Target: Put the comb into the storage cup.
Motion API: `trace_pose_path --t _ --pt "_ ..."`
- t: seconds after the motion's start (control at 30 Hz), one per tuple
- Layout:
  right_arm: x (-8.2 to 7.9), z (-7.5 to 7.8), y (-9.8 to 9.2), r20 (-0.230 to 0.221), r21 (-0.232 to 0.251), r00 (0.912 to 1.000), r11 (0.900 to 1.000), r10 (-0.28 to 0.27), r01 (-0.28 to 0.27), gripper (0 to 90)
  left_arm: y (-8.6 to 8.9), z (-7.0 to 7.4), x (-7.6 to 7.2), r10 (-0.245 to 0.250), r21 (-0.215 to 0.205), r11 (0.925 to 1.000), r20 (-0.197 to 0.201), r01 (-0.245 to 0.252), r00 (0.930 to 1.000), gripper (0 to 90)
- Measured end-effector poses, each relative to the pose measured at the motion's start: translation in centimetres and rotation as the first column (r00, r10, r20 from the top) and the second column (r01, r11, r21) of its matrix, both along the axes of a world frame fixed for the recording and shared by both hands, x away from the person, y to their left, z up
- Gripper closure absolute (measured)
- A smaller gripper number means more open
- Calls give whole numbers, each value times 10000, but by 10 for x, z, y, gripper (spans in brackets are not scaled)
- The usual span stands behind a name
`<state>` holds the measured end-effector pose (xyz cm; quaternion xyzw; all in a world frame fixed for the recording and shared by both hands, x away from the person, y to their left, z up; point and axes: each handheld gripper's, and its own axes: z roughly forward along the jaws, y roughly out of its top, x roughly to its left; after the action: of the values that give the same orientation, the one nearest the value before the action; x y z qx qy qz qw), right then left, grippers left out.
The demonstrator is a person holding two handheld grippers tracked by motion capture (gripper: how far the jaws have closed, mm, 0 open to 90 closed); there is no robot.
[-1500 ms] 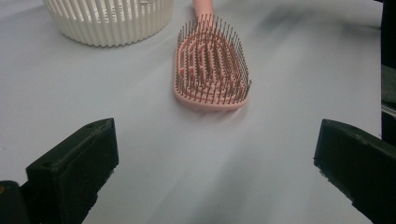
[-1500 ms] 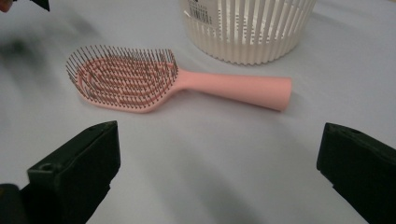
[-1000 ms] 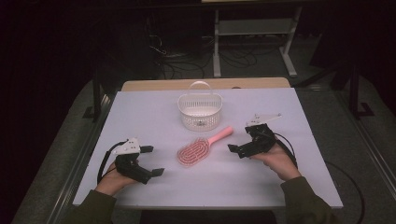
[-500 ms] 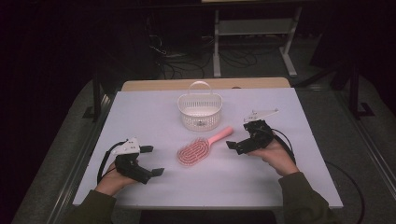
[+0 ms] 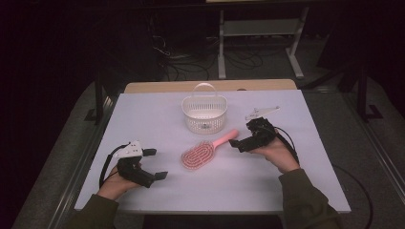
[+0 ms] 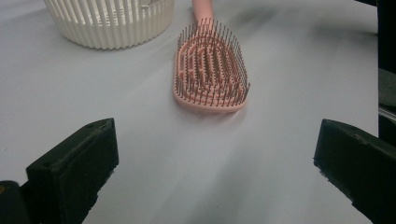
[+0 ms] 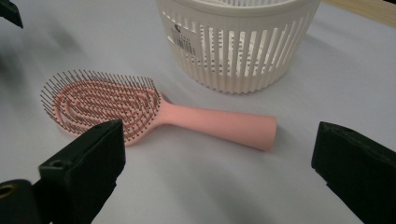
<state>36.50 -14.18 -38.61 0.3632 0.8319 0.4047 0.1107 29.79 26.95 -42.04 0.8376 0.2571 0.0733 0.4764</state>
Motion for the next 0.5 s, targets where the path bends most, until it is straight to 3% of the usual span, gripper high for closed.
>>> trace_pose_path --t 0.5 --pt "15 3 7 -150 -309 9997 9994 -188 184 167 0 0 0 -37 -15 10000 -19 37 10000 0"
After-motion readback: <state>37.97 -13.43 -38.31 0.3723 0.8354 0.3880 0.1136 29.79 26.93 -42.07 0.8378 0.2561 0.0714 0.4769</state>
